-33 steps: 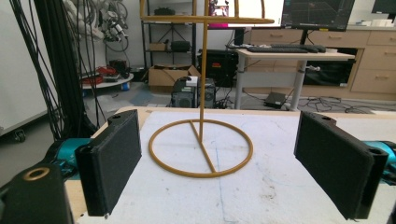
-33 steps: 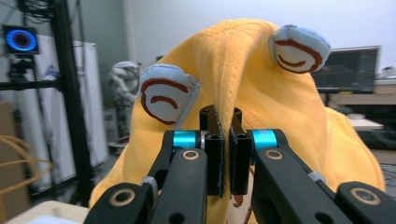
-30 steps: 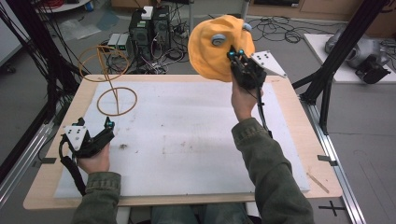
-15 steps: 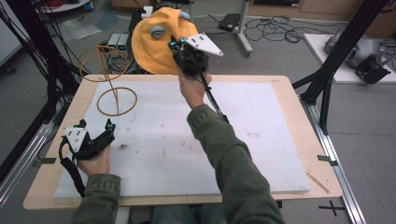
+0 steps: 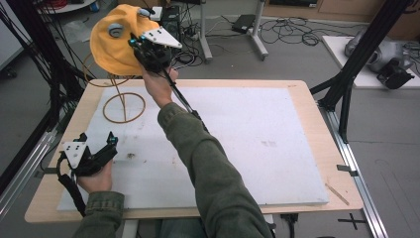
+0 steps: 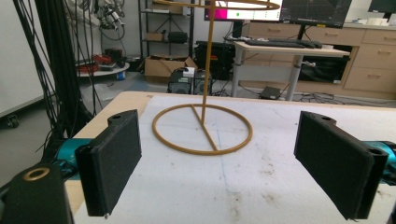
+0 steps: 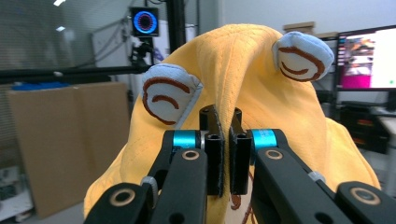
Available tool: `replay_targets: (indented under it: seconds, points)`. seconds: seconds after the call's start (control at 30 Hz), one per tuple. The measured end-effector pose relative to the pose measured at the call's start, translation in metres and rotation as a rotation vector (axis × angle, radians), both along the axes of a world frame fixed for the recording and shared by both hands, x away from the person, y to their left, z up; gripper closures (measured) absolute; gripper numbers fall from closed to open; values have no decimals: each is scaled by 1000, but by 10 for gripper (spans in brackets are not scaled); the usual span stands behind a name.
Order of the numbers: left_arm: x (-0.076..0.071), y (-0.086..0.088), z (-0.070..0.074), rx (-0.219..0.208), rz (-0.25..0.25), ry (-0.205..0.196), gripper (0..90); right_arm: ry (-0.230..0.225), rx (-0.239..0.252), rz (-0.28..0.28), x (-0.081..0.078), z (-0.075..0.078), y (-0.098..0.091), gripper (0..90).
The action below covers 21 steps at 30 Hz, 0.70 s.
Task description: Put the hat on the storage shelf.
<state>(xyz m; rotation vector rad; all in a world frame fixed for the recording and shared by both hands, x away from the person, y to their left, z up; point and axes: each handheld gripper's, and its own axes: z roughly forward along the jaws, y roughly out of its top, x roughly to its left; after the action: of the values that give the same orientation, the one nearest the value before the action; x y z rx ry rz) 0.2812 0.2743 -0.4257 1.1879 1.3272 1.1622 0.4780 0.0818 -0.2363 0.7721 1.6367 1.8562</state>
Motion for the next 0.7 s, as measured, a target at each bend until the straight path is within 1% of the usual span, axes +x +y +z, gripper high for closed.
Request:
replay_targets:
  seconds: [0.07, 0.17, 0.2, 0.23, 0.27, 0.37, 0.43, 0.5, 0.57, 0.6, 0.63, 0.67, 0.7]
  points:
    - [-1, 1, -1, -3, 3, 1, 150, -4, -4, 24, 1, 1, 14, 888]
    - [-3, 4, -1, -11, 4, 4, 150, -2, -26, 50, 2, 2, 33, 888]
    - [-3, 4, -1, -14, 5, 2, 150, -2, -26, 50, 2, 2, 33, 888]
    - [-4, 5, -1, -11, 6, 2, 150, 2, -37, 61, 3, 2, 38, 888]
    - [-5, 6, -1, -12, 6, 3, 150, 12, -56, 72, 5, 2, 48, 888]
    - [-5, 8, -1, -21, 8, 0, 150, 47, -81, 87, 7, 3, 57, 887]
    - [-5, 9, -1, -24, 8, 3, 150, 95, -91, 109, 9, 3, 61, 887]
    - [-5, 9, -2, -29, 7, 4, 150, 143, -126, 123, 13, 1, 64, 887]
    - [-5, 8, -1, -33, 6, 0, 150, 152, -172, 112, 13, -3, 67, 886]
    - [-5, 8, -1, -31, 5, -2, 150, 163, -187, 113, 14, -5, 68, 886]
    - [-5, 8, 0, -31, 5, -4, 150, 176, -194, 116, 15, -7, 70, 884]
    - [-5, 8, 0, -31, 5, -4, 150, 182, -208, 115, 16, -9, 71, 883]
    - [-5, 8, 0, -31, 5, -4, 150, 182, -208, 115, 16, -9, 71, 883]
